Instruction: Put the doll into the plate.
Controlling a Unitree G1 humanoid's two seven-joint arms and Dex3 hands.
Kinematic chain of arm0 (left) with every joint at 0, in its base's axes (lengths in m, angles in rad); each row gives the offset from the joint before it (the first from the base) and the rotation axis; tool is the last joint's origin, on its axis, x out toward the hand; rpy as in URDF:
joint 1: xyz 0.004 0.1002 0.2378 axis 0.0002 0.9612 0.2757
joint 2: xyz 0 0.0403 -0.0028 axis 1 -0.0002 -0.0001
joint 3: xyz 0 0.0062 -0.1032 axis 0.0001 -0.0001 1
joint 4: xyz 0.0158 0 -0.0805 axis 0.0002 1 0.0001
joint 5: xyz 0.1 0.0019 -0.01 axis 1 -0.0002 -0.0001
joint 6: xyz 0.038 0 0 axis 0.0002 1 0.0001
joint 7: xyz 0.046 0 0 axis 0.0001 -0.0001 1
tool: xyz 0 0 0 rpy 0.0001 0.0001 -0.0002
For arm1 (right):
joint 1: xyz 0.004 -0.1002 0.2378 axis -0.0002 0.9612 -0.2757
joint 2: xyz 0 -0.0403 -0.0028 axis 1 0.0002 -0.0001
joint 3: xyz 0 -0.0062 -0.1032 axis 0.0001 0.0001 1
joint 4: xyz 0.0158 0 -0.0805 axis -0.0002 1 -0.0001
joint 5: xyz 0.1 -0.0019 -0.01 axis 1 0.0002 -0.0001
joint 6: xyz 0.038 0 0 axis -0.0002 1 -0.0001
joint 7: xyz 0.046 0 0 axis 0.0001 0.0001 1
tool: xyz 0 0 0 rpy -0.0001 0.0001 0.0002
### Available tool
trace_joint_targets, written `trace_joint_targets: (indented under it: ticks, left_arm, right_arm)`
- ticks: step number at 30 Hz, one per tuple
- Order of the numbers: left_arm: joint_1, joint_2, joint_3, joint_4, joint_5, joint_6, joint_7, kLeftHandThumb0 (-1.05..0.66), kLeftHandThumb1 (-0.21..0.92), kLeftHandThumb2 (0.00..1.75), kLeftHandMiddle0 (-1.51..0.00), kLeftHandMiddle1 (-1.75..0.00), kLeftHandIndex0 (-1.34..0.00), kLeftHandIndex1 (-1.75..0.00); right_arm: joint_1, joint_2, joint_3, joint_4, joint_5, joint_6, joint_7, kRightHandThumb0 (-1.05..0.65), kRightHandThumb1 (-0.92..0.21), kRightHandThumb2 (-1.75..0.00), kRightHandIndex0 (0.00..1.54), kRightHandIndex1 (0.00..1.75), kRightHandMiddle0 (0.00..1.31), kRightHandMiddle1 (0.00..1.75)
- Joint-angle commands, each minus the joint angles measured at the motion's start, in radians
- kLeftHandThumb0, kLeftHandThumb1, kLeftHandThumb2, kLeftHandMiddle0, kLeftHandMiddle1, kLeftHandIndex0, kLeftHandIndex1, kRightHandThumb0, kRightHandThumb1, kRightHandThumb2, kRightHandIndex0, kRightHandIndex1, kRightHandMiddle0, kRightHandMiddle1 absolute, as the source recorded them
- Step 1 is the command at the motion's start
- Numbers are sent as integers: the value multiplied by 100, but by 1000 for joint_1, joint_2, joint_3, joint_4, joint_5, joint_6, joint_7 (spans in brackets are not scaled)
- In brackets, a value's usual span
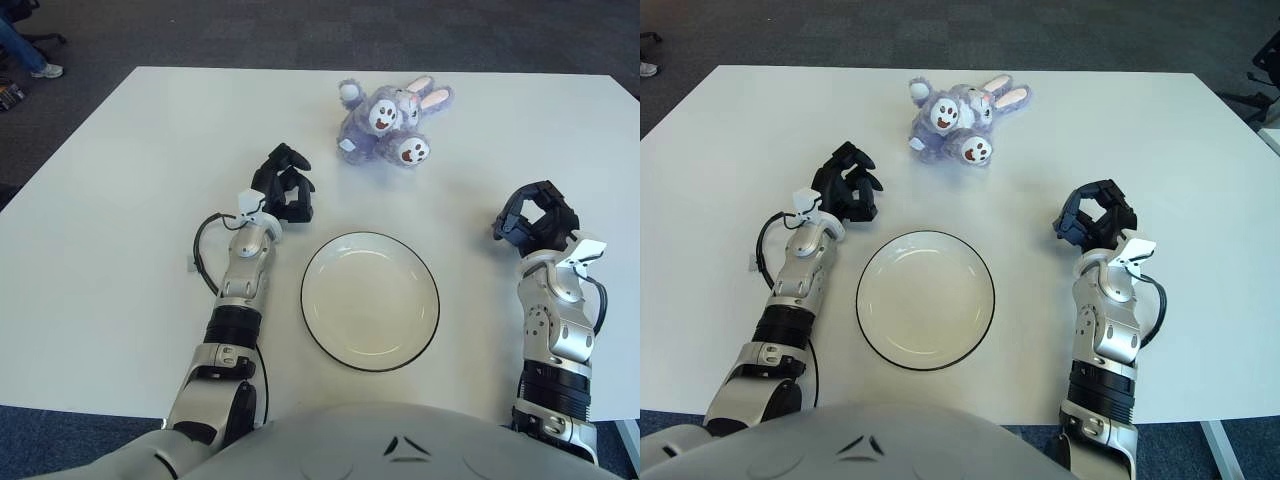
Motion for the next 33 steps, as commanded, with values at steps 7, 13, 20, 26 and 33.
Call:
trace_joint_targets:
  ticks: [7,13,20,26,33]
  left_arm:
    - [-2,7,2,-6,-2,9,-3,-1,19,147,-59,-175,-58,-175]
    - [-2,4,0,-1,0,7,-1,-1,20,146,-59,-175,-58,-175]
    - [-7,-2,-3,14,-1,-5,-1,-1,20,146,-59,-175,-58,-175]
    - [-15,-2,-1,36,4,-26,0,-1,20,146,-58,-175,-57,-175]
    - [-22,-1,-4,60,9,-49,-1,-1,21,145,-58,-175,-57,-175]
  right_arm:
    - [-14,-8,4,4,-9,-9,-3,-47,-37,-126,123,175,58,175]
    - [-17,-3,4,11,-33,-25,-26,-47,-37,-125,123,175,57,175]
    - [-26,-1,19,20,-106,-74,-79,-46,-37,-125,121,175,57,175]
    - [-85,-17,39,-6,-154,-44,-113,-46,-38,-124,118,175,56,175]
    - [-161,-91,60,-31,-185,23,-75,-45,-41,-121,115,175,54,175]
